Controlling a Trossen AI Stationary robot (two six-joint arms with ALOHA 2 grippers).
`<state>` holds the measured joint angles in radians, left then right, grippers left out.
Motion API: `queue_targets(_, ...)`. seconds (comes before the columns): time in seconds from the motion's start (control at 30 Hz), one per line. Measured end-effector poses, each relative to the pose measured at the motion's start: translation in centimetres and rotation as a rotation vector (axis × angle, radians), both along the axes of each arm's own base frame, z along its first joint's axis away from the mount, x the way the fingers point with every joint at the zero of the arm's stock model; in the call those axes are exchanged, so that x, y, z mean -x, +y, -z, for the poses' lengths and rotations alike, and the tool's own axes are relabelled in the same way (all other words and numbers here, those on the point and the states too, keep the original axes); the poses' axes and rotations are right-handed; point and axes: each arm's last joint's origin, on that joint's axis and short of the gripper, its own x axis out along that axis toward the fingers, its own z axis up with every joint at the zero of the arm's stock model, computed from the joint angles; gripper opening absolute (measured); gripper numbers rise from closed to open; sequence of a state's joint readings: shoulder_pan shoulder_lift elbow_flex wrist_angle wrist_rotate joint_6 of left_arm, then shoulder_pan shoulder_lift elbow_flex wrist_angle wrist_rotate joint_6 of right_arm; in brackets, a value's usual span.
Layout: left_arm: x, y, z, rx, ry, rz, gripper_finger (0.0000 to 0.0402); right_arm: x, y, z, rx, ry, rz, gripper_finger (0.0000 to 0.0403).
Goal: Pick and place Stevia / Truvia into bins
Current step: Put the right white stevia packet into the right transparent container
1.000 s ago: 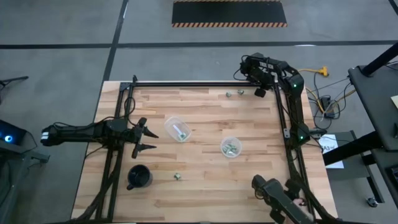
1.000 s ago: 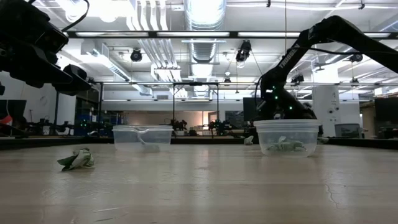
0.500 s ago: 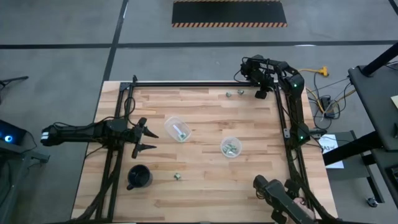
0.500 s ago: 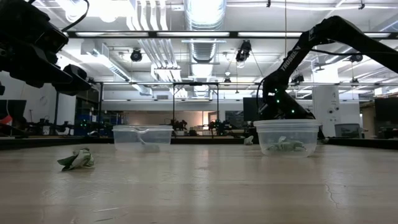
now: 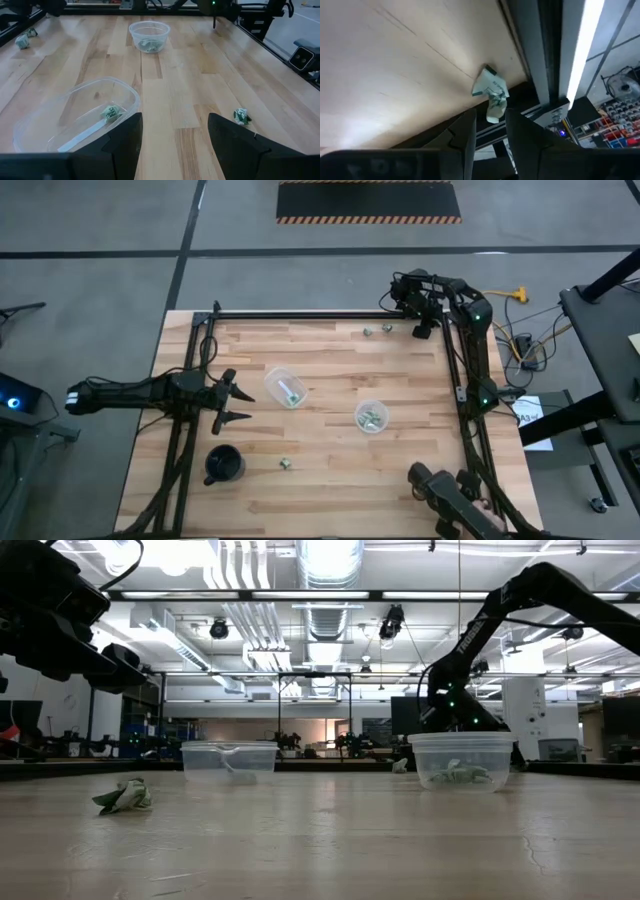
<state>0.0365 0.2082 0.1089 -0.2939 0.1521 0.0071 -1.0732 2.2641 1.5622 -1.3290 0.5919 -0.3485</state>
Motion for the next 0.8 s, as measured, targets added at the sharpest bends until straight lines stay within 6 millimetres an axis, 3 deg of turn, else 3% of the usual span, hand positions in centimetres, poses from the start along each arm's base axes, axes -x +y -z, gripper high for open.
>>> queue_targets(0.4, 0.0, 0.0, 0.0, 0.000, 0.000, 0.000, 0.0209, 0.1, 0.4, 0.4, -0.049, -0.001, -0.013, 0.0014)
queue_targets(0.63, 0.0, 0.0, 0.0, 0.000, -0.001, 0.000, 0.0209, 0.1, 0.4, 0.3, -0.039, 0.001, -0.001, 0.0008)
queue_targets(0.8, 0.0, 0.0, 0.0, 0.000, 0.000, 0.000, 0.0209, -0.1, 0.1, -0.9, 0.048, -0.042, 0.012, 0.0008)
